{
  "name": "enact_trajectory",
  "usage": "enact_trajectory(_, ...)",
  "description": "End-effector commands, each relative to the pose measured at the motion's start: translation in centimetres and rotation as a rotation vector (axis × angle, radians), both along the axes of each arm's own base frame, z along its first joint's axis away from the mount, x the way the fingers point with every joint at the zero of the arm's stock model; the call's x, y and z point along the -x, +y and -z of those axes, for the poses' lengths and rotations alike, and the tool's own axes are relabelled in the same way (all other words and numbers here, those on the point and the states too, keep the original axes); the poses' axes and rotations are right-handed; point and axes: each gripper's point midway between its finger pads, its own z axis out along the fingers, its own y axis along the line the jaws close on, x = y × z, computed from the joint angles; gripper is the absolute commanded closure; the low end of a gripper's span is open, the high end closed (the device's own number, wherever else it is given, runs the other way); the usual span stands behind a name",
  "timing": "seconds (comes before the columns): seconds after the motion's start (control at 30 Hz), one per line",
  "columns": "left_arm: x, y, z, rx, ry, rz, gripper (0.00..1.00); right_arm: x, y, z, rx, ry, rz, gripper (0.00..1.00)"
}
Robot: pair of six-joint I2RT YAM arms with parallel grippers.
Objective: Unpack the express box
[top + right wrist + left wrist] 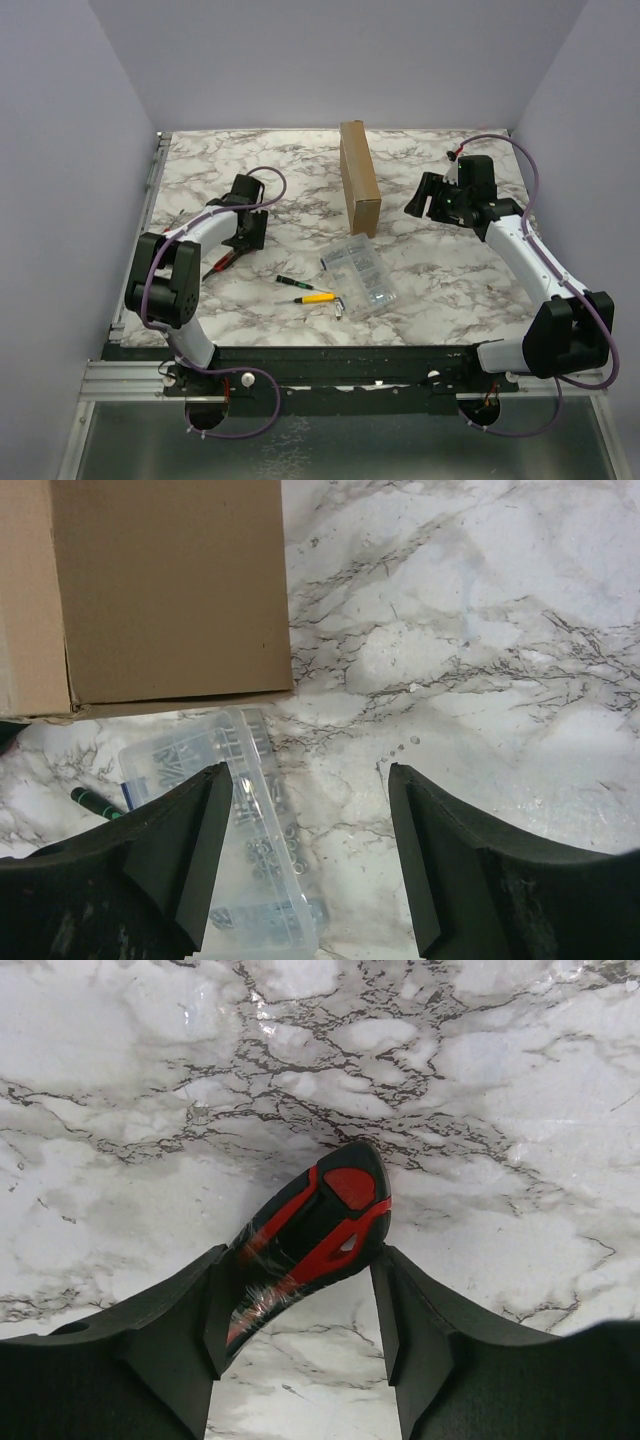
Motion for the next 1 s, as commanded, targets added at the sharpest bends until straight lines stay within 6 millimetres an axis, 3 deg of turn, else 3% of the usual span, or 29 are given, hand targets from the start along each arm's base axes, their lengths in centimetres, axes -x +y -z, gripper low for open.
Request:
enact_trajectory(0.0, 1.5, -1.6, 1.5, 0.045, 0.105, 0.025, 0.65, 0.1, 0.8, -1.0, -0.034, -0.022, -0.031, 0.27)
enact_trajectory(0.3, 0.1, -1.4, -1.3, 0.029, 0.019, 0.002, 0.90, 0.7, 1.0, -0.5, -0.049, -0.012, -0.041, 0.27)
enact_trajectory(0.47, -0.3, -1.9, -4.1, 0.063, -0.050, 0.006, 1.00, 0.7, 0.9, -0.1, -0.040, 0.011, -0.039, 0.27)
enact_trajectory(0.63, -1.4, -2.6, -7.6, 0.097, -0.137, 0.045, 1.00, 0.3, 0.4, -0.3, -0.017, 0.016, -0.019, 0.27)
enact_trajectory(0.8, -2.4, -3.4, -9.0, 0.127, -0.155, 0.060, 0.99, 0.0, 0.0, -0.4, 0.002, 0.021, 0.009, 0.27)
enact_trajectory(0.83, -2.4, -3.5, -8.9, 0.130, -0.145, 0.060, 0.85, 0.0, 0.0, -0.4, -0.001, 0.022, 0.008, 0.27)
enact_trajectory(0.9, -2.1, -3.3, -8.5, 0.122, -0.124, 0.046, 0.43, 0.0, 0.3, -0.5, -0.012, 0.023, -0.005, 0.27)
enact_trajectory(0.97, -1.1, -2.3, -7.3, 0.082, -0.094, 0.015, 0.20, -0.1, 0.4, -0.5, -0.010, 0.021, -0.015, 0.27)
